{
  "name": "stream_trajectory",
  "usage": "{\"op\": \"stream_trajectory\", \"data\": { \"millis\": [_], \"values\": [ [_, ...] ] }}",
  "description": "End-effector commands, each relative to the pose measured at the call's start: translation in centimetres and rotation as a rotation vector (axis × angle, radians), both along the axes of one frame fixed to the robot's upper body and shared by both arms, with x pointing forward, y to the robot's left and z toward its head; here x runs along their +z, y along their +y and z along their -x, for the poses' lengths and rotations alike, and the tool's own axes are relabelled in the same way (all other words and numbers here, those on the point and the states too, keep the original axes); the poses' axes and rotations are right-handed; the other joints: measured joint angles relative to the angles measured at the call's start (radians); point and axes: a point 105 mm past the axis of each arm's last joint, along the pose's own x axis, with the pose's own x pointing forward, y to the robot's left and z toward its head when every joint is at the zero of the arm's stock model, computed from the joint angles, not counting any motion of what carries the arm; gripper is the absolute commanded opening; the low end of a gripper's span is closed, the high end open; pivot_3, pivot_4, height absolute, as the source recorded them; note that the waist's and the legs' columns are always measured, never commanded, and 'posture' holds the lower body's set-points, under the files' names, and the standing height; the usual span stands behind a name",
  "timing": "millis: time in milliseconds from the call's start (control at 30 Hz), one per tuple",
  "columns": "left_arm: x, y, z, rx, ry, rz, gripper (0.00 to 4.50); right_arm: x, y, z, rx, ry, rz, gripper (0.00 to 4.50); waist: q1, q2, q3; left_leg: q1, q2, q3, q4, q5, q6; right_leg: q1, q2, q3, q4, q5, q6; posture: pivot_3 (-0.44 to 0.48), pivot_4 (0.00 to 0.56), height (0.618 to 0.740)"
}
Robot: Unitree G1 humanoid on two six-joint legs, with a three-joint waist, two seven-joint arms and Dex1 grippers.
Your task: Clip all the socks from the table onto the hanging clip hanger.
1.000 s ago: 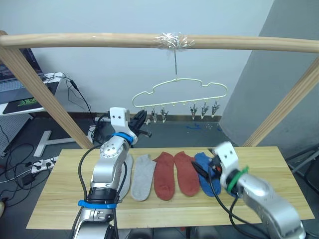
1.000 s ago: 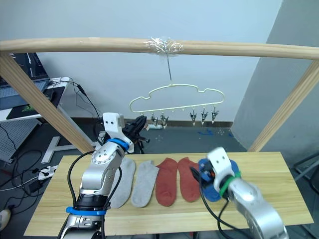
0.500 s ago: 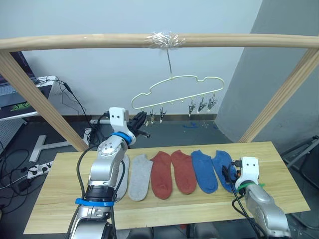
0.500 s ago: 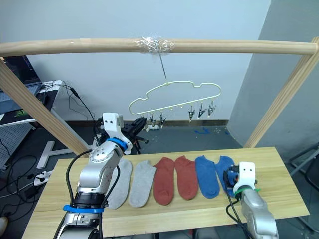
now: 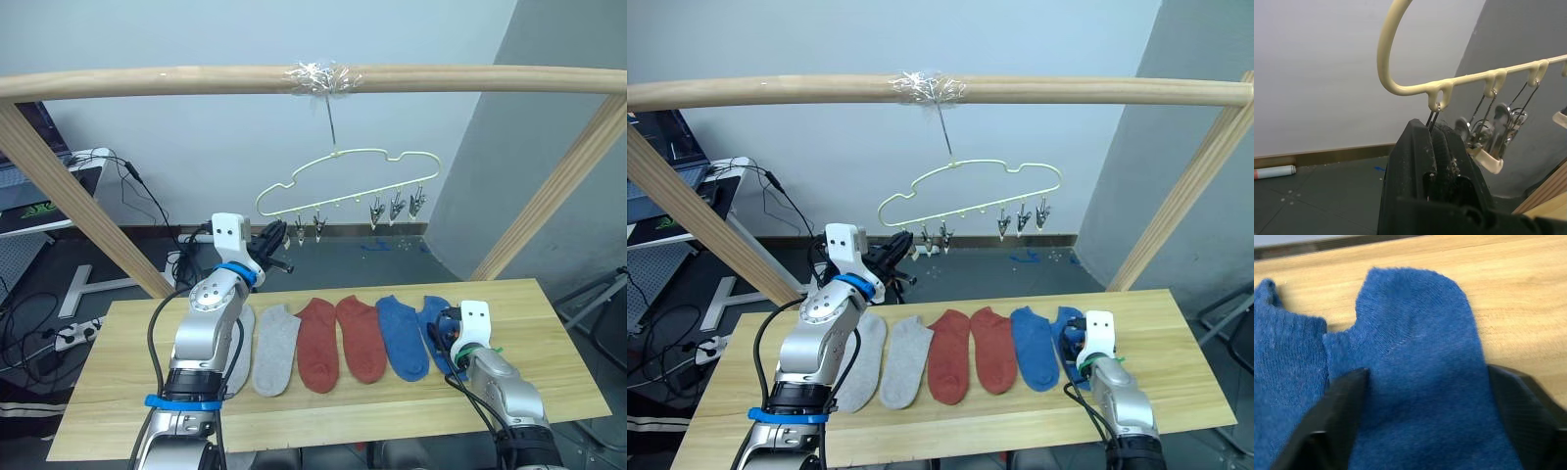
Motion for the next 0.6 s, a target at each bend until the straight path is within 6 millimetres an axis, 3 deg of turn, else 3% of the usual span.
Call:
{"op": "stream_trajectory", "data": {
  "millis": [33,167,267,333,433,600],
  "values": [
    [-0.3,0.8,0.2,0.024,0.016,-0.007,0.0,-1.3,-0.3,1.2,0.026,0.058,0.038,2.48,0.0,0.0,0.0,0.0,0.0,0.0,0.0,0.0,0.0,0.0,0.0,0.0,0.0,0.0,0.0,0.141,0.151,0.74],
    [-0.6,0.9,0.3,0.02,0.037,0.007,0.0,-1.2,-1.1,2.0,0.06,0.045,0.087,1.06,0.005,0.0,0.0,0.0,0.0,0.0,0.0,0.0,0.0,0.0,0.0,0.0,0.0,0.0,0.0,0.148,0.15,0.74],
    [-0.6,0.9,0.4,-0.002,0.07,0.048,0.0,0.8,-1.5,2.4,0.226,-0.027,0.236,0.05,0.011,0.0,0.0,0.0,-0.001,0.0,0.0,0.0,0.0,0.001,-0.001,0.0,-0.001,0.0,0.0,0.148,0.15,0.74],
    [-0.6,0.8,0.5,-0.029,0.1,0.085,0.0,2.8,-0.9,2.7,0.378,-0.09,0.334,0.02,0.019,0.001,0.001,0.0,-0.001,0.0,0.0,0.0,0.0,0.0,-0.001,0.0,-0.001,0.0,0.0,0.148,0.15,0.74],
    [-0.8,0.8,0.7,-0.075,0.175,0.171,0.0,5.9,1.7,3.3,0.603,-0.18,0.36,0.02,0.01,0.002,0.003,0.0,-0.001,0.0,0.0,0.0,0.0,0.0,0.0,0.001,-0.001,0.0,0.0,0.156,0.151,0.74],
    [-0.3,1.7,0.6,-0.148,0.366,0.425,0.0,11.3,9.2,3.6,0.876,-0.327,0.217,0.02,-0.008,-0.002,0.006,0.0,0.004,-0.003,0.0,0.0,0.0,0.001,0.006,0.0,0.0,-0.002,0.004,0.145,0.146,0.74]
  ]
}}
